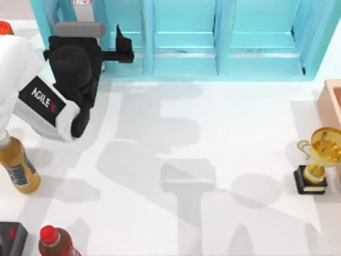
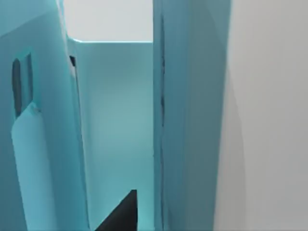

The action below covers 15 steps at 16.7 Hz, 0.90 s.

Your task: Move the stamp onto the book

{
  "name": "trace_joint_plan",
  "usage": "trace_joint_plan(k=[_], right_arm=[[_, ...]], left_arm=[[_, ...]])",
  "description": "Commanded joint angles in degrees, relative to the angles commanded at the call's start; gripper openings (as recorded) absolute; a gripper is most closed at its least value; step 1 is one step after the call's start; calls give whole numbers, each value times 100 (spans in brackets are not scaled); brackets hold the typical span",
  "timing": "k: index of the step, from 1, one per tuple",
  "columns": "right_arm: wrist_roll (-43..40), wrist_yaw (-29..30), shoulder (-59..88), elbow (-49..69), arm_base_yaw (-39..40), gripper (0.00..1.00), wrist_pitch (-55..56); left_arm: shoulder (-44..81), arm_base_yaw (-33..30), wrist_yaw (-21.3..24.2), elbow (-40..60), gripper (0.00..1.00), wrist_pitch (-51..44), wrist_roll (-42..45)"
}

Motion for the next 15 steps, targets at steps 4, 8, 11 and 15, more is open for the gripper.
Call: trace_joint_plan(k=[4,8,11,15], right_arm=[[0,0,0,0,0,100,0],[0,0,0,0,0,100,0],[0,0,0,0,0,100,0],[0,0,0,0,0,100,0]], left_arm=[[14,7,5,16,100,-1,0],[14,7,5,16,70,-1,0],[14,7,5,16,47,-1,0],[14,7,5,16,17,-1,0]])
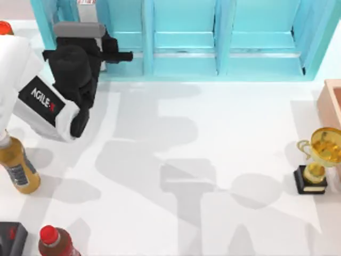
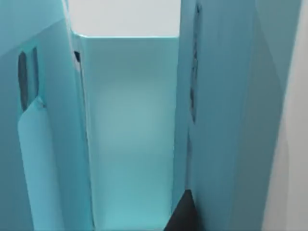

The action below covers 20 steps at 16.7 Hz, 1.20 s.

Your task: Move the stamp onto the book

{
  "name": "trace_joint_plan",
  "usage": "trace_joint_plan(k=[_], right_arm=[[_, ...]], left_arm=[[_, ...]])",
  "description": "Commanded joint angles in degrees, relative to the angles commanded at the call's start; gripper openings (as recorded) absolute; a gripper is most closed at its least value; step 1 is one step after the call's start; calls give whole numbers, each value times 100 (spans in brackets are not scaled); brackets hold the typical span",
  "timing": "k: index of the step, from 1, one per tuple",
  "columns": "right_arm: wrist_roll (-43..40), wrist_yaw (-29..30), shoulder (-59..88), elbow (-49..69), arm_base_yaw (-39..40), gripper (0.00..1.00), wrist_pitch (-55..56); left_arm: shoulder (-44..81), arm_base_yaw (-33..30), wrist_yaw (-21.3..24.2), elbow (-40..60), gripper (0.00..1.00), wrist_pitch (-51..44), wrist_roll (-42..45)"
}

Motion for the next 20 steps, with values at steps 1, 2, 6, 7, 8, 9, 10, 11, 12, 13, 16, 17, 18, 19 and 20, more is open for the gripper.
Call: trace_joint_plan(k=[1,2,6,7,8,9,10,11,12,13,16,17,18,19,20], right_arm=[[0,0,0,0,0,100,0],[0,0,0,0,0,100,0],[0,0,0,0,0,100,0],[0,0,0,0,0,100,0],[0,0,0,0,0,100,0],[0,0,0,0,0,100,0],[0,0,0,0,0,100,0],[0,0,0,0,0,100,0],[0,0,0,0,0,100,0],[0,0,0,0,0,100,0],[0,0,0,0,0,100,0],[0,0,0,0,0,100,0],[0,0,0,0,0,100,0],[0,0,0,0,0,100,0],[0,0,0,0,0,100,0]], left_arm=[[0,0,0,0,10,0,0],[0,0,0,0,2,0,0],[0,0,0,0,0,0,0],[0,0,0,0,0,0,0],[0,0,0,0,0,0,0],[0,0,0,0,0,0,0],[0,0,0,0,0,0,0],[-11,-27,0,-5,0,-2,5],[-21,-31,-3,-15,0,-11,5],[-83,-51,-24,-72,0,-70,5],[-617,-194,-177,-462,0,-510,6],[-906,-255,-242,-628,0,-695,8],[-1257,-314,-308,-798,0,-881,10],[-1662,-372,-373,-966,0,-1072,14],[-2118,-429,-437,-1135,0,-1270,19]])
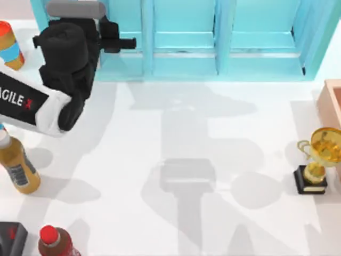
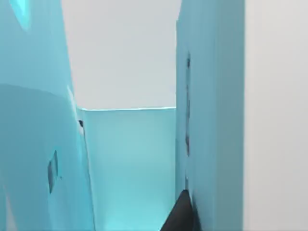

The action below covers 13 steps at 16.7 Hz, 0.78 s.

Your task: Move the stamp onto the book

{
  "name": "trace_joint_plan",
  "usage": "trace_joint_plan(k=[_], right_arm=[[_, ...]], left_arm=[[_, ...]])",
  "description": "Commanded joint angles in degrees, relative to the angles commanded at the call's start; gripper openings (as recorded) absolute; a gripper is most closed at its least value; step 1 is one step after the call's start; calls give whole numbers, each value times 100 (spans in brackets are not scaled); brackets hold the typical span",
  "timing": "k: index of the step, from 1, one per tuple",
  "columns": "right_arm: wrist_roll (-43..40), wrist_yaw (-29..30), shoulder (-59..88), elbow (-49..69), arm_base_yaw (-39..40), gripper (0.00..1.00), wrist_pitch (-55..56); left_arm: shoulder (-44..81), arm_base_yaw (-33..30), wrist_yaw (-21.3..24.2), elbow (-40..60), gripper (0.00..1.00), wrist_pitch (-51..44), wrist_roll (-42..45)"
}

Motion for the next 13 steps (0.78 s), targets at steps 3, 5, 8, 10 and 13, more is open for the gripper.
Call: trace_joint_plan(k=[3,5,8,10,13], right_arm=[[0,0,0,0,0,100,0],[0,0,0,0,0,100,0],[0,0,0,0,0,100,0],[0,0,0,0,0,100,0],[0,0,0,0,0,100,0]], left_arm=[[-1657,-152,-174,-514,0,-628,12],[-2716,-268,-298,-870,0,-1059,16],[-3897,-461,-506,-1421,0,-1695,21],[-4399,-588,-645,-1771,0,-2083,25],[-4701,-694,-757,-2031,0,-2353,25]])
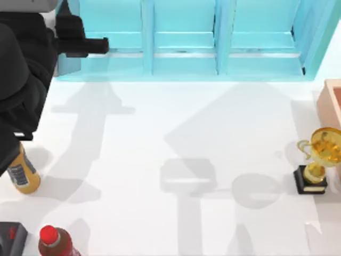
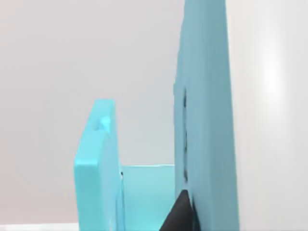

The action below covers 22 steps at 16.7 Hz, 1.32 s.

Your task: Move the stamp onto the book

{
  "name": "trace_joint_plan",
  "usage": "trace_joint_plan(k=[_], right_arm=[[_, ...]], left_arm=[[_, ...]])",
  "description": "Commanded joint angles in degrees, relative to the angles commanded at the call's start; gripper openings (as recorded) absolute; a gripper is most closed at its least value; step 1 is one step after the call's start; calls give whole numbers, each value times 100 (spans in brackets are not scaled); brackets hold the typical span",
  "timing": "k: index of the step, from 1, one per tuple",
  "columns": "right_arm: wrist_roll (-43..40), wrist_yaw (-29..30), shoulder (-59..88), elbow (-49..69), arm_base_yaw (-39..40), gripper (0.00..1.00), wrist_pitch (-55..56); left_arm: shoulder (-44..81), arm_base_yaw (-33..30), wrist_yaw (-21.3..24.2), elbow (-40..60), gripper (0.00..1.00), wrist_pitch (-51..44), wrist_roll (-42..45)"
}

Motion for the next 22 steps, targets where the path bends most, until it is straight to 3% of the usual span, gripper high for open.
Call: trace_joint_plan(k=[6,10,15,22], right_arm=[[0,0,0,0,0,100,0],[0,0,0,0,0,100,0],[0,0,0,0,0,100,0],[0,0,0,0,0,100,0]], left_arm=[[59,16,-11,9,0,-3,-41],[357,-172,-256,173,0,-192,-829],[1150,-640,-847,511,0,-791,-3002],[2650,-1484,-2060,1158,0,-2125,-7235]])
